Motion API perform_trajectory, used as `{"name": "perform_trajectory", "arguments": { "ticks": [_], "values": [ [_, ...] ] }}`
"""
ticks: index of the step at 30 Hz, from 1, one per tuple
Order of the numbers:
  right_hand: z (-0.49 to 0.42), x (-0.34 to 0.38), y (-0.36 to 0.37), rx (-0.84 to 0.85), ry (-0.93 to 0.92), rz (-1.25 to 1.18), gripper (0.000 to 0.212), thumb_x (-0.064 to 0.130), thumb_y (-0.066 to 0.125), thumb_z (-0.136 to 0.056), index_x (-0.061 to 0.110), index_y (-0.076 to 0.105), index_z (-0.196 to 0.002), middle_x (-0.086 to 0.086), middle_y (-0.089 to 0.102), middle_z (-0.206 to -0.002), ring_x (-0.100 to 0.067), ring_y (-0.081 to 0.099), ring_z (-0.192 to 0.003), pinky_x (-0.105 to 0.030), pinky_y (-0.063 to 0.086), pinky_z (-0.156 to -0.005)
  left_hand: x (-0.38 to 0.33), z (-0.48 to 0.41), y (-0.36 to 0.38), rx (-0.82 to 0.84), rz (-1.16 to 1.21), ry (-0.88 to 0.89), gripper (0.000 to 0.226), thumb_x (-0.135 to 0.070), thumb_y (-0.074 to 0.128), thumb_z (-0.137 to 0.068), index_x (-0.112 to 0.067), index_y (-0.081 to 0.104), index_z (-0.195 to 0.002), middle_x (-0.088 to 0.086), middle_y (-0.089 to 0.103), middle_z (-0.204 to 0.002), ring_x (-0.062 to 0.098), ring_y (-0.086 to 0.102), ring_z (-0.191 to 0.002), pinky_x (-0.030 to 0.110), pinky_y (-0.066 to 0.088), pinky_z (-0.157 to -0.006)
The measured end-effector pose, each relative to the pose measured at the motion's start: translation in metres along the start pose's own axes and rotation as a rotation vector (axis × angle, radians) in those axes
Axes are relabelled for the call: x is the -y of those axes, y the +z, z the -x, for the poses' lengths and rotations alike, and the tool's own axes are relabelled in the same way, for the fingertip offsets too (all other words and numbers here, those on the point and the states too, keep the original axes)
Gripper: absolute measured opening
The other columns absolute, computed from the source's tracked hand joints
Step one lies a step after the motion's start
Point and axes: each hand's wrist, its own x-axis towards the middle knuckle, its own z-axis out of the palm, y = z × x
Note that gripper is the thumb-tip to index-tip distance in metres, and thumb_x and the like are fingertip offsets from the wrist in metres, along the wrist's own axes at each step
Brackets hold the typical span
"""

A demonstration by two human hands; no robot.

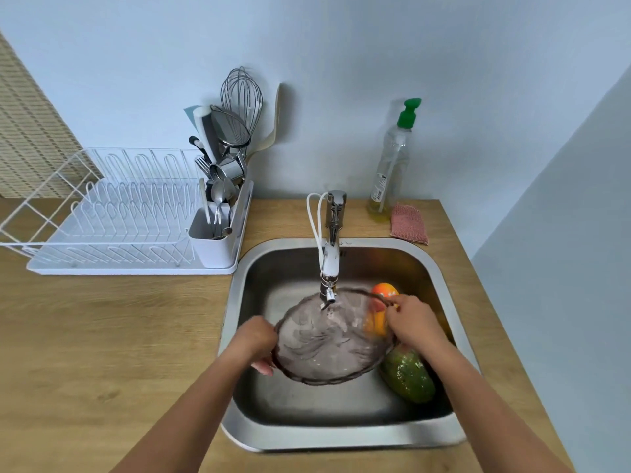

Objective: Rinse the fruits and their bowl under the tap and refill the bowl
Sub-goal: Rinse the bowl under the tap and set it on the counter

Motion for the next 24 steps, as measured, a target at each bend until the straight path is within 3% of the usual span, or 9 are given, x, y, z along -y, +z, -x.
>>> {"name": "perform_trajectory", "arguments": {
  "ticks": [2,4,6,9,14,19,22,24],
  "values": [
    [0.002,0.004,-0.012,-0.1,-0.056,0.154,0.04,0.023,0.045,-0.099,0.02,0.055,-0.137,-0.013,0.071,-0.117,-0.033,0.066,-0.104,-0.036,0.052,-0.085,-0.001,-0.002,0.019,0.054,0.155,0.014,0.018,0.005,0.048,-0.092,0.005,0.065,-0.1,0.023,0.073,-0.077,0.025,0.073,-0.052,0.037,0.062,-0.053],
    [0.006,0.008,-0.019,-0.153,-0.079,0.23,0.04,0.025,0.04,-0.102,0.022,0.047,-0.141,-0.01,0.07,-0.117,-0.032,0.064,-0.105,-0.037,0.048,-0.08,-0.005,-0.002,0.037,0.091,0.302,0.047,0.012,0.006,0.046,-0.093,-0.002,0.054,-0.098,0.018,0.065,-0.072,0.02,0.065,-0.043,0.035,0.059,-0.046],
    [0.009,0.007,-0.025,-0.195,-0.076,0.226,0.038,0.025,0.037,-0.104,0.024,0.043,-0.141,-0.01,0.069,-0.113,-0.031,0.064,-0.102,-0.035,0.045,-0.075,-0.006,-0.005,0.049,0.074,0.446,0.068,0.017,0.003,0.049,-0.093,-0.01,0.045,-0.103,0.017,0.063,-0.076,0.02,0.063,-0.046,0.037,0.06,-0.05],
    [0.001,-0.003,-0.022,-0.21,-0.012,0.076,0.037,0.023,0.04,-0.103,0.024,0.043,-0.14,-0.012,0.068,-0.113,-0.032,0.064,-0.101,-0.034,0.045,-0.076,-0.007,-0.01,0.053,-0.032,0.547,0.13,0.022,0.0,0.054,-0.09,-0.018,0.048,-0.101,0.017,0.069,-0.079,0.025,0.066,-0.057,0.044,0.061,-0.064],
    [-0.022,-0.023,0.012,-0.157,0.063,-0.243,0.04,0.018,0.038,-0.101,0.03,0.046,-0.138,-0.007,0.066,-0.117,-0.03,0.069,-0.094,-0.046,0.058,-0.083,-0.003,-0.001,0.025,-0.234,0.538,0.271,0.023,-0.009,0.063,-0.089,-0.023,0.057,-0.106,0.013,0.07,-0.081,0.024,0.071,-0.063,0.039,0.061,-0.061],
    [-0.037,-0.015,0.047,-0.033,0.13,-0.387,0.042,0.012,0.041,-0.1,0.016,0.053,-0.139,-0.015,0.07,-0.104,-0.031,0.071,-0.079,-0.043,0.061,-0.073,-0.001,0.016,-0.005,-0.393,0.48,0.302,0.016,-0.015,0.067,-0.087,-0.027,0.065,-0.098,0.009,0.072,-0.081,0.028,0.073,-0.063,0.039,0.064,-0.058],
    [-0.03,-0.004,0.053,0.023,0.123,-0.394,0.038,0.009,0.04,-0.1,0.014,0.056,-0.134,-0.014,0.071,-0.084,-0.034,0.072,-0.068,-0.033,0.056,-0.044,0.005,0.017,-0.015,-0.413,0.415,0.241,0.014,-0.013,0.061,-0.086,-0.025,0.067,-0.088,0.011,0.073,-0.069,0.032,0.073,-0.061,0.04,0.063,-0.056],
    [-0.026,0.0,0.047,0.022,0.102,-0.322,0.038,0.011,0.041,-0.1,0.022,0.056,-0.133,-0.008,0.069,-0.082,-0.031,0.072,-0.067,-0.03,0.053,-0.039,0.012,0.012,-0.016,-0.373,0.375,0.174,0.014,-0.011,0.058,-0.086,-0.02,0.068,-0.09,0.012,0.071,-0.063,0.03,0.072,-0.055,0.041,0.064,-0.057]
  ]
}}
